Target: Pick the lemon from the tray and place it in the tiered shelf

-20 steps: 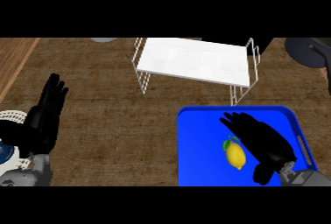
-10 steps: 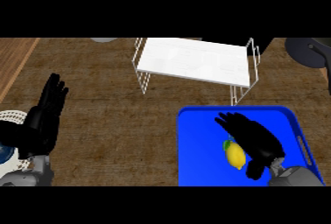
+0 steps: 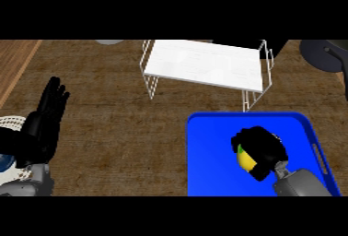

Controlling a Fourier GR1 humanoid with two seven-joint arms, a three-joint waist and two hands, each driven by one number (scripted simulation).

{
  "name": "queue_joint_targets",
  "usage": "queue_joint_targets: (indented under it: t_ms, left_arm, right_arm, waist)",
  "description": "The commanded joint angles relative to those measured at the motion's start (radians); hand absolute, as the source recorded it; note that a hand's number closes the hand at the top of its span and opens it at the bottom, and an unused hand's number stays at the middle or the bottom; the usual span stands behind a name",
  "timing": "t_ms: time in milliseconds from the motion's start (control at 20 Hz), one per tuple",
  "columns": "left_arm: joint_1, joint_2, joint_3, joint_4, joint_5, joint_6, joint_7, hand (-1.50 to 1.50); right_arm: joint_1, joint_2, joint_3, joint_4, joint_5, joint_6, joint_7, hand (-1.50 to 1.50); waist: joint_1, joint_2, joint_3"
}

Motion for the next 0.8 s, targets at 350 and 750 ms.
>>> queue_joint_targets:
  t_ms: [350,750]
  left_arm:
    - [-0.010,-0.010,0.003,-0.005,-0.021,0.001,0.000,0.00]
    - [-0.006,-0.048,-0.042,0.004,-0.028,-0.007,-0.022,0.00]
  right_arm:
    - [0.018,0.352,-0.025,0.042,0.093,-0.062,0.544,1.50]
    - [-0.116,0.360,0.203,-0.016,-0.178,-0.299,1.040,1.50]
  waist:
    - [0.006,0.003,0.002]
    - [0.061,0.008,0.004]
